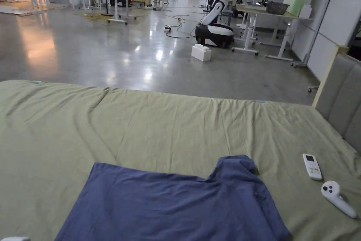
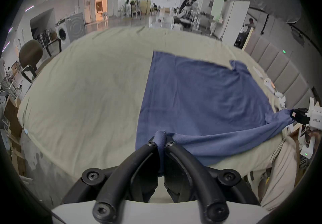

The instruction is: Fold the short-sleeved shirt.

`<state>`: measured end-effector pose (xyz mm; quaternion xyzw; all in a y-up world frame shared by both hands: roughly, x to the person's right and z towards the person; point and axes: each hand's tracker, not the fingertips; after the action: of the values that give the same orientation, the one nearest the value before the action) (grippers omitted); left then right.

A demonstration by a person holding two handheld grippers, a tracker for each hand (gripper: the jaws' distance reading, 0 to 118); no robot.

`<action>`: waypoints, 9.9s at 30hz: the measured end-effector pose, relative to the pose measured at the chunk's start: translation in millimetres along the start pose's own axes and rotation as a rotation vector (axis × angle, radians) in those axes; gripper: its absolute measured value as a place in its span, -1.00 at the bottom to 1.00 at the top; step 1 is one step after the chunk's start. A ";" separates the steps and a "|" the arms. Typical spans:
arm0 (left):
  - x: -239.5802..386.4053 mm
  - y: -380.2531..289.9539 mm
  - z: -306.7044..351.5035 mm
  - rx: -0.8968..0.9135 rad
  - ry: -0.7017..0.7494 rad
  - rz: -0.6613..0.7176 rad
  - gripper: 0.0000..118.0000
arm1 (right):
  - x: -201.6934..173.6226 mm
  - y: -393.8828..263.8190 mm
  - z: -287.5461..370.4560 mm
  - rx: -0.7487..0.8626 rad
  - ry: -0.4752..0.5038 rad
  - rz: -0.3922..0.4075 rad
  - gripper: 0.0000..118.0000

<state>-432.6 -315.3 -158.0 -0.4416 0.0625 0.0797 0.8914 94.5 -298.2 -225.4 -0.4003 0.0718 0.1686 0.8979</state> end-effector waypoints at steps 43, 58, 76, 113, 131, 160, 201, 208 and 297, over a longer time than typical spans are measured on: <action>74.2 78.2 39.8 0.687 0.130 -0.089 -0.84 | -41.5 76.5 25.1 0.694 -0.175 -0.237 -0.99; 23.2 49.1 38.4 0.304 -0.010 -0.010 -1.00 | -61.1 73.5 23.0 0.701 -0.176 -0.188 -0.99; -12.0 -11.6 -39.9 -0.229 0.117 0.117 0.15 | -73.2 45.8 -4.2 0.551 -0.138 -0.159 -0.99; -5.3 -17.0 -24.0 -0.165 0.034 0.061 -0.85 | -9.9 -59.0 -60.3 -0.287 0.005 -0.216 -0.77; -5.1 41.7 -9.6 0.027 -0.028 0.109 -0.85 | 10.3 6.0 -14.9 -0.073 -0.010 -0.210 -0.91; 35.1 139.7 -112.9 0.095 0.036 0.036 0.01 | 16.6 109.5 -130.8 0.209 -0.055 -0.247 0.40; -8.7 103.9 -89.8 -0.034 0.058 0.122 -0.19 | -49.4 72.2 -4.7 0.619 -0.215 -0.207 -0.99; 9.1 104.8 -121.5 -0.276 0.119 0.034 0.15 | -44.2 60.9 -13.5 0.569 -0.226 -0.200 -0.99; 32.6 47.4 10.2 0.361 0.046 -0.076 -0.06 | -37.9 48.7 10.7 0.422 -0.114 -0.239 0.31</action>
<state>-409.6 -276.0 -194.6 -0.2781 0.0793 0.0236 0.9570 41.5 -269.2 -242.1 -0.1994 0.0067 0.0651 0.9777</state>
